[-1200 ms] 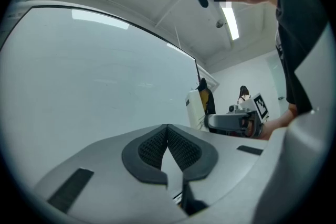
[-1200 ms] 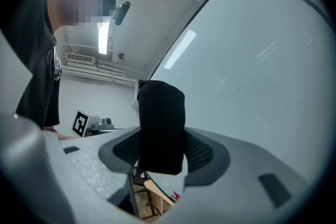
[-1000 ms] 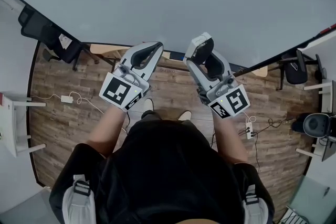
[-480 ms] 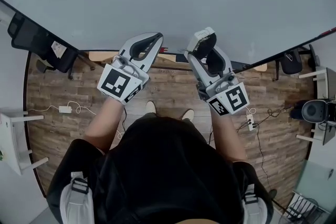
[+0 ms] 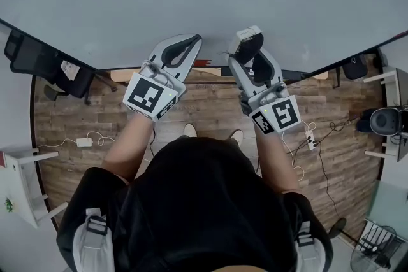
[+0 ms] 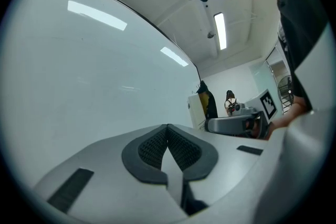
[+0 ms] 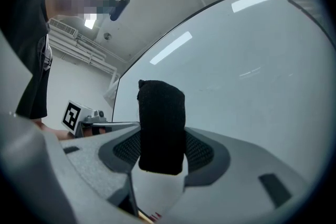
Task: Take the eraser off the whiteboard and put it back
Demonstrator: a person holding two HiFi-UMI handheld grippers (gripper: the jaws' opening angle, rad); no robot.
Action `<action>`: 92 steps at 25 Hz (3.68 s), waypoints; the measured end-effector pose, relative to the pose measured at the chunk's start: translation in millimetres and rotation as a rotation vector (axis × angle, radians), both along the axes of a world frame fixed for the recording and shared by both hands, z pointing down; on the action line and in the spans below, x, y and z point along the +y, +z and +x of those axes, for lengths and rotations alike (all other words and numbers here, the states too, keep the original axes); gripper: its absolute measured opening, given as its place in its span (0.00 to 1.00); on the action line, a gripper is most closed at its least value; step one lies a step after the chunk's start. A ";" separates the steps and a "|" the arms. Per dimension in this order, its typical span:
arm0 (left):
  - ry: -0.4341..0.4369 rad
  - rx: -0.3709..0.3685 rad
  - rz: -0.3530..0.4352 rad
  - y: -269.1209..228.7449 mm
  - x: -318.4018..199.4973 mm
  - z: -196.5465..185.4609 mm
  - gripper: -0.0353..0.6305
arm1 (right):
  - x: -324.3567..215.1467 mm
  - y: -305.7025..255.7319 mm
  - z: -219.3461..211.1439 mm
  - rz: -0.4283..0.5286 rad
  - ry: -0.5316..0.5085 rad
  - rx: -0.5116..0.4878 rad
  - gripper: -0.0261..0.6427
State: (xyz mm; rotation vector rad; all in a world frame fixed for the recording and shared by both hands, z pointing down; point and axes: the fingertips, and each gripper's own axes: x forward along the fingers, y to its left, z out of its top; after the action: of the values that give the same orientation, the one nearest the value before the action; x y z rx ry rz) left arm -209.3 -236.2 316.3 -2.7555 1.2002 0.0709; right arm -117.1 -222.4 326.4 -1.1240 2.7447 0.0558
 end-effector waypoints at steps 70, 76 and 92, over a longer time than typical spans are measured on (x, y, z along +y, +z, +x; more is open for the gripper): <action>0.057 -0.007 0.025 19.5 -37.0 -9.1 0.04 | -74.7 27.9 -25.2 0.059 0.483 0.106 0.39; 0.059 -0.007 0.017 22.8 -33.8 -8.2 0.04 | -68.5 27.9 -25.5 0.060 0.461 0.102 0.43; 0.060 0.014 -0.005 31.9 -20.6 3.1 0.04 | -42.2 36.8 -4.5 0.035 0.450 0.135 0.44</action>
State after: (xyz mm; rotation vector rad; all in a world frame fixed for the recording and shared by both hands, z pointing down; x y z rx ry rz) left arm -206.2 -256.8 348.2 -2.8003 1.1223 0.0932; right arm -121.5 -264.6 363.2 -1.7605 2.5273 0.2445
